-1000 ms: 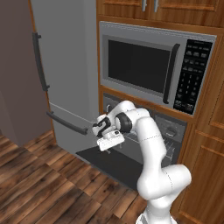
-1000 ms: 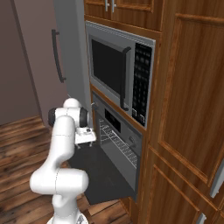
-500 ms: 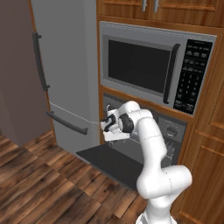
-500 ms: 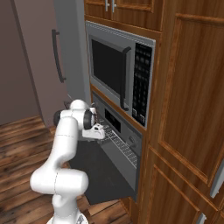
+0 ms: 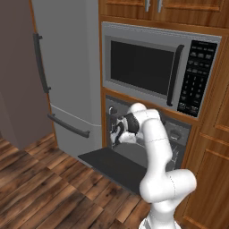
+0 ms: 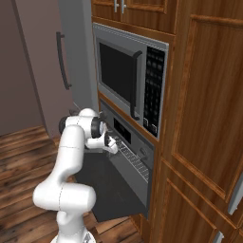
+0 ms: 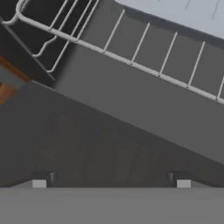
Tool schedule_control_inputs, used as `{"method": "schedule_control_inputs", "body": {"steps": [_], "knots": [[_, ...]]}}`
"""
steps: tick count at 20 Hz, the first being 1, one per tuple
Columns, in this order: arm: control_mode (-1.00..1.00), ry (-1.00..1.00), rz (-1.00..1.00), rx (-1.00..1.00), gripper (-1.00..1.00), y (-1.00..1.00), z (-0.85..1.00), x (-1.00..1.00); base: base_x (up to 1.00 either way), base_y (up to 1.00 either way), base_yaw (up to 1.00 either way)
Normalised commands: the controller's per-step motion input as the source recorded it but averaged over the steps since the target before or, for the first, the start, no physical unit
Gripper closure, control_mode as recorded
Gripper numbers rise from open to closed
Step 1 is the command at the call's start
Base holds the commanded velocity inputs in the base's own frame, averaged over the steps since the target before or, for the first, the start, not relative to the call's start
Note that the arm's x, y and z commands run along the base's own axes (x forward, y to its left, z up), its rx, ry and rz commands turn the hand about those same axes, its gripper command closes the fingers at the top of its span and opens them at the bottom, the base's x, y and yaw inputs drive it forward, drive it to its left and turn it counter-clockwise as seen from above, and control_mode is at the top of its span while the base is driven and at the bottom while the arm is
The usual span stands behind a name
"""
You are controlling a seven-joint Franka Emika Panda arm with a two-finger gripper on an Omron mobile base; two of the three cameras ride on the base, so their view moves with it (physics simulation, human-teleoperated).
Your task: Take the baked cake out of the oven and place it on the plate for cooling. Then close the oven door.
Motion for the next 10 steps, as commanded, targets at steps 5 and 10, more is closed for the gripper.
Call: {"method": "schedule_control_inputs", "body": {"steps": [5,10], "knots": [[-1.0,-0.36,0.0,-0.03,-1.0,-0.33,-0.09,-0.03,0.0,0.0,0.0],[-1.0,-0.37,-0.01,-0.05,-1.0,-0.28,-0.02,0.02,0.0,0.0,0.0]]}}
